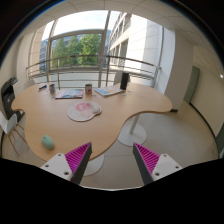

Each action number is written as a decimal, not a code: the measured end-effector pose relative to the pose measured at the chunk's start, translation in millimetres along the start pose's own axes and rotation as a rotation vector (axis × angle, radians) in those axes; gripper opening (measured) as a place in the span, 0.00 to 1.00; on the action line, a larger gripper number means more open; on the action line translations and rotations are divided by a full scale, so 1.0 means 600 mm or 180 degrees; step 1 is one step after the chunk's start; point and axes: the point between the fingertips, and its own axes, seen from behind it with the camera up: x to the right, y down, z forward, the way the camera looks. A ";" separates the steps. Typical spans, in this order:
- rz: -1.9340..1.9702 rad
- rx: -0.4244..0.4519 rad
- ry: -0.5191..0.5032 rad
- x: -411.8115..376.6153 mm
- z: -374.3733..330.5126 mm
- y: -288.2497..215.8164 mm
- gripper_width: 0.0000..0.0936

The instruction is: Arrange mouse

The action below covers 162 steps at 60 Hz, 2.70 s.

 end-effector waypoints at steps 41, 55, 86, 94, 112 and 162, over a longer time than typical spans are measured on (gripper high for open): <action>0.0003 -0.0367 -0.0536 -0.368 0.069 0.198 0.91; -0.0140 -0.0256 -0.0611 -0.510 0.183 0.165 0.91; -0.0075 -0.0195 -0.0626 -0.542 0.317 0.093 0.53; -0.0129 -0.0158 -0.0607 -0.545 0.317 0.090 0.48; -0.0181 0.0278 -0.0900 -0.593 0.255 -0.090 0.41; 0.0080 -0.0261 -0.0547 -0.364 0.669 -0.185 0.92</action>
